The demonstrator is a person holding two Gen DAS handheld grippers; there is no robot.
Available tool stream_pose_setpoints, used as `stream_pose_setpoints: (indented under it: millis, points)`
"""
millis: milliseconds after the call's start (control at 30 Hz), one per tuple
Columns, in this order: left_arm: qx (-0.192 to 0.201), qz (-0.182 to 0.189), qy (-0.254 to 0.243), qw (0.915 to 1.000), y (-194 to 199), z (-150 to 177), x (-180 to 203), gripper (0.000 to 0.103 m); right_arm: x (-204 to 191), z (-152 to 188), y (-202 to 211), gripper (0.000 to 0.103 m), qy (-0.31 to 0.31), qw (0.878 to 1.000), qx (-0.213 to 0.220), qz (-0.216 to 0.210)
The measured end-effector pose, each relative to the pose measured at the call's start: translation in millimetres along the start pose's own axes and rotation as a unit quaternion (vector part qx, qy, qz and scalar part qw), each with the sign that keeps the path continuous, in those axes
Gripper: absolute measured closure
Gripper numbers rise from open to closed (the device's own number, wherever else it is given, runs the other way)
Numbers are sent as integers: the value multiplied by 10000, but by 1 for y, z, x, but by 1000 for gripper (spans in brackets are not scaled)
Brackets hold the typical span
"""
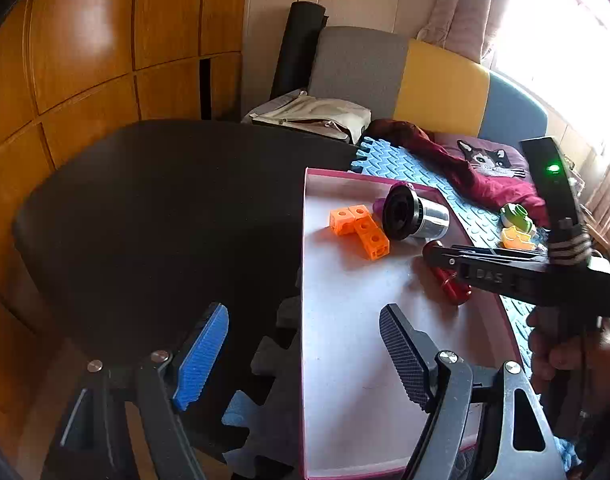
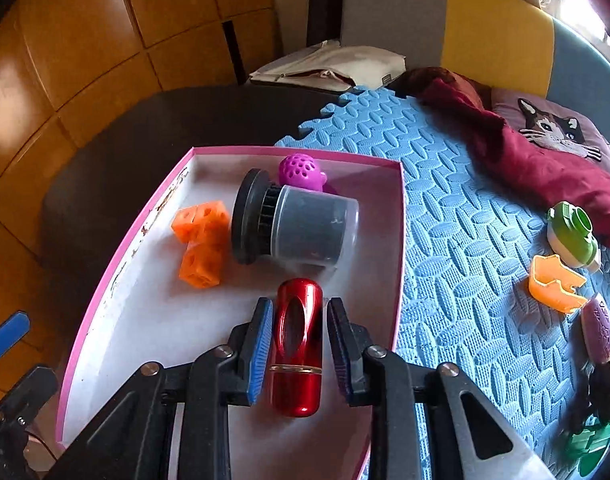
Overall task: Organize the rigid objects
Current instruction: 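Lower the red cylinder into the tray and open the right gripper, then grasp the red K puzzle piece on the mat with the left gripper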
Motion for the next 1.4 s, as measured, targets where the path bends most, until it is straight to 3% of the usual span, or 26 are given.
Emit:
stream_pose_setpoints:
  millis: [267, 500, 767, 933, 1100, 1200, 1400]
  points:
    - [70, 59, -102, 9999, 3, -1, 7, 21, 5, 6, 41, 47, -68, 9980, 627, -33]
    - [156, 155, -261, 9994, 9, -4, 19, 20, 16, 23, 91, 37, 88, 9913, 1279, 294]
    - [262, 516, -642, 9963, 12, -16, 56, 20, 86, 74, 136, 37, -600, 9921, 982, 500]
    - [153, 1054, -1155, 9876, 10, -16, 104, 20, 163, 115, 169, 37, -1466, 9798, 842, 1065]
    - [-80, 1701, -1788, 9690, 4, -3, 169, 20, 232, 149, 194, 37, -2431, 9519, 787, 1689]
    - [-288, 2148, -2194, 9513, 2, 13, 215, 20, 260, 168, 202, 37, -2881, 9378, 830, 1749]
    - [-762, 2934, -2978, 9052, -7, 59, 297, 25, 283, 191, 201, 37, -3738, 9172, 992, 957]
Point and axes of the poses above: each gripper's, at about its wrist camera, not at the fingertips, and y roughly against the way its jaws point, x to its right, z to its underside, the point moved 5 cm from there along -y, roughly the way its jaws point, and after that the axes turned 6 degrees about z, right-handed, at the moved point
